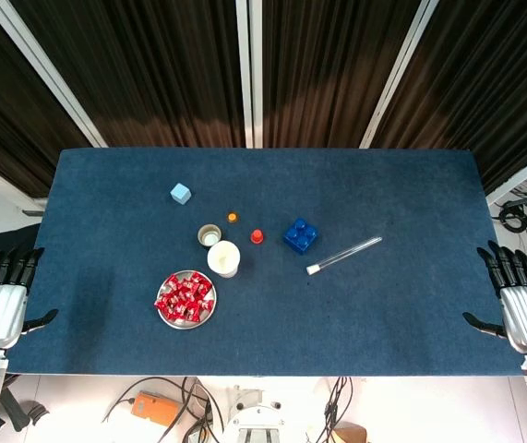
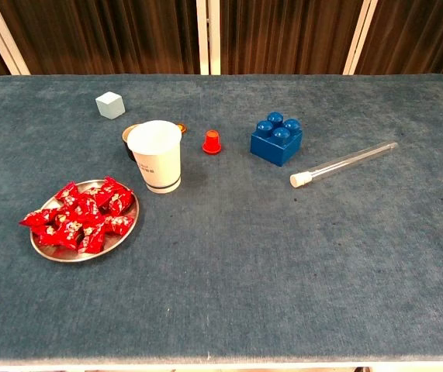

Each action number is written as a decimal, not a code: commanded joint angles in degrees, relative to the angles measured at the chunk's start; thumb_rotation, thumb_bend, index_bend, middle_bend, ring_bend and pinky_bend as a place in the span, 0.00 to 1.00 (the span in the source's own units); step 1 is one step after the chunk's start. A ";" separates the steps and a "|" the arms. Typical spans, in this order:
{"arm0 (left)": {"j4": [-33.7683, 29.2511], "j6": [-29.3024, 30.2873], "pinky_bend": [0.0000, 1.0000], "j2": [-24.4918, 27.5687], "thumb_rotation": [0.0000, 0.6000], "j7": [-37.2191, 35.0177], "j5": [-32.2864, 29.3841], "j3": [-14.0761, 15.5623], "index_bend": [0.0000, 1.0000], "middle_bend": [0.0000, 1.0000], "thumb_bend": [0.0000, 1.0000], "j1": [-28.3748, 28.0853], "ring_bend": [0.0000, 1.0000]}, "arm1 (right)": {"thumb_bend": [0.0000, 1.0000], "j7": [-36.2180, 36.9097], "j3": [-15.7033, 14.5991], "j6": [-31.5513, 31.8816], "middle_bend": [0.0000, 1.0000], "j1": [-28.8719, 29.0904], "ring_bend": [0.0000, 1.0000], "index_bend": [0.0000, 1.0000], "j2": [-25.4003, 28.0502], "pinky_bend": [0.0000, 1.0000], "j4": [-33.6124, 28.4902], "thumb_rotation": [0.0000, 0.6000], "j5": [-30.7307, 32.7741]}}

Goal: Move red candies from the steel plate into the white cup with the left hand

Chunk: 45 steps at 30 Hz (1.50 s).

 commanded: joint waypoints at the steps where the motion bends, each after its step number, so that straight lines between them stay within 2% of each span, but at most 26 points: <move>1: -0.16 -1.65 0.00 0.28 1.00 -0.66 -0.05 -0.56 0.06 0.11 0.03 -0.25 0.04 | 0.19 -1.18 0.33 -0.49 0.03 0.40 0.00 0.00 -0.55 0.00 -0.26 1.00 0.62; 4: -0.51 -2.67 0.00 -0.06 1.00 -0.49 1.15 -1.34 0.06 0.12 0.03 -1.00 0.06 | 0.19 -2.26 0.51 -0.27 0.03 0.64 0.00 0.00 -0.47 0.00 -1.01 1.00 0.36; 7: -1.23 -2.99 0.02 -0.93 1.00 0.02 3.60 -2.22 0.12 0.23 0.03 -2.25 0.18 | 0.19 -3.51 0.78 0.91 0.03 0.44 0.00 0.00 0.21 0.01 -2.10 1.00 -0.13; 9: -2.01 -3.49 0.19 -1.97 1.00 0.49 5.73 -2.83 0.18 0.34 0.03 -3.53 0.31 | 0.19 -4.01 0.91 1.80 0.03 0.18 0.00 0.00 0.72 0.02 -2.84 1.00 -0.44; 11: -2.84 -5.14 0.46 -2.89 1.00 0.21 7.52 -2.99 0.24 0.49 0.03 -5.04 0.46 | 0.19 -4.18 0.91 2.34 0.03 -0.06 0.00 0.00 1.14 0.04 -3.32 1.00 -0.60; 12: -3.34 -6.48 0.54 -3.29 1.00 -0.15 8.24 -2.96 0.26 0.55 0.04 -5.95 0.52 | 0.19 -4.22 0.89 2.52 0.03 -0.19 0.00 0.00 1.32 0.05 -3.46 1.00 -0.59; 14: -4.14 -10.90 0.66 -3.99 1.00 -1.21 9.49 -2.63 0.28 0.66 0.08 -8.48 0.64 | 0.19 -4.21 0.81 2.75 0.03 -0.45 0.00 0.00 1.63 0.06 -3.70 1.00 -0.43; 16: -4.35 -15.94 0.70 -4.67 1.00 -1.30 9.96 -2.37 0.31 0.73 0.13 -11.17 0.70 | 0.19 -3.95 0.70 2.86 0.03 -0.65 0.00 0.00 1.76 0.07 -3.67 1.00 -0.29; 22: -0.94 -23.92 0.73 -9.14 1.00 0.23 10.66 -2.86 0.34 0.81 0.23 -16.23 0.77 | 0.19 -3.02 0.45 2.72 0.03 -1.03 0.00 0.00 1.74 0.08 -2.99 1.00 0.33; 27: 1.37 -26.94 0.74 -11.01 1.00 2.53 11.21 -2.66 0.35 0.84 0.27 -18.32 0.79 | 0.19 -2.77 0.45 2.52 0.03 -1.13 0.00 0.00 1.71 0.08 -2.76 1.00 0.81; 37: 3.17 -28.91 0.74 -13.62 1.00 3.29 11.98 -2.90 0.36 0.84 0.27 -20.79 0.80 | 0.19 -2.62 0.45 1.46 0.03 -0.82 0.00 0.00 1.25 0.08 -2.36 1.00 1.51; 45: 4.71 -31.01 0.74 -15.24 1.00 5.50 11.37 -2.88 0.36 0.84 0.21 -22.39 0.80 | 0.19 -2.63 0.54 1.02 0.03 -0.67 0.00 0.00 1.07 0.08 -2.24 1.00 2.00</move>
